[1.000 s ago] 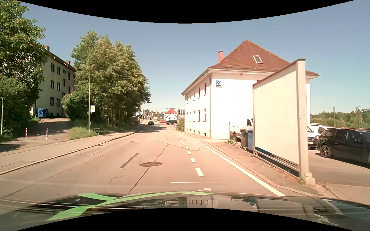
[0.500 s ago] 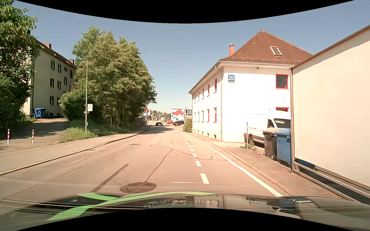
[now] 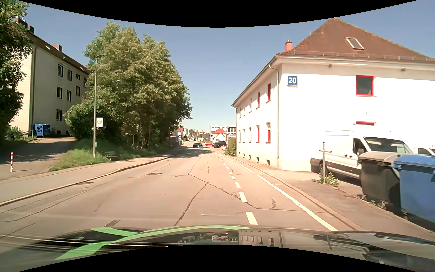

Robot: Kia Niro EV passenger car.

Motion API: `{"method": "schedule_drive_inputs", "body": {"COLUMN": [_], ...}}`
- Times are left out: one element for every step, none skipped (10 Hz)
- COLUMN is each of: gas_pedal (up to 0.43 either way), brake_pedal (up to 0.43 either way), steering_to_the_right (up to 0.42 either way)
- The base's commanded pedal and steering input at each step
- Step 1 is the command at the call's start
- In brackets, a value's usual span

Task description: Follow the waypoints while adhering to traffic rules and regulations

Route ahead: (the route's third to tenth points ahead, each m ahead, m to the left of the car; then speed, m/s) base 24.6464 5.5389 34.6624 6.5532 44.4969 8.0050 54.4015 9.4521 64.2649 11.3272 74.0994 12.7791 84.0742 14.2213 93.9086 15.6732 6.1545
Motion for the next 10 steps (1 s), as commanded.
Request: {"method": "schedule_drive_inputs", "body": {"gas_pedal": [0.248, 0.248, 0.248, 0.248, 0.24, 0.24, 0.24, 0.24, 0.22, 0.209], "brake_pedal": [0.0, 0.0, 0.0, 0.0, 0.0, 0.0, 0.0, 0.0, 0.0, 0.0], "steering_to_the_right": [-0.057, -0.046, -0.034, -0.028, -0.017, -0.014, -0.015, -0.017, -0.017, -0.017]}}
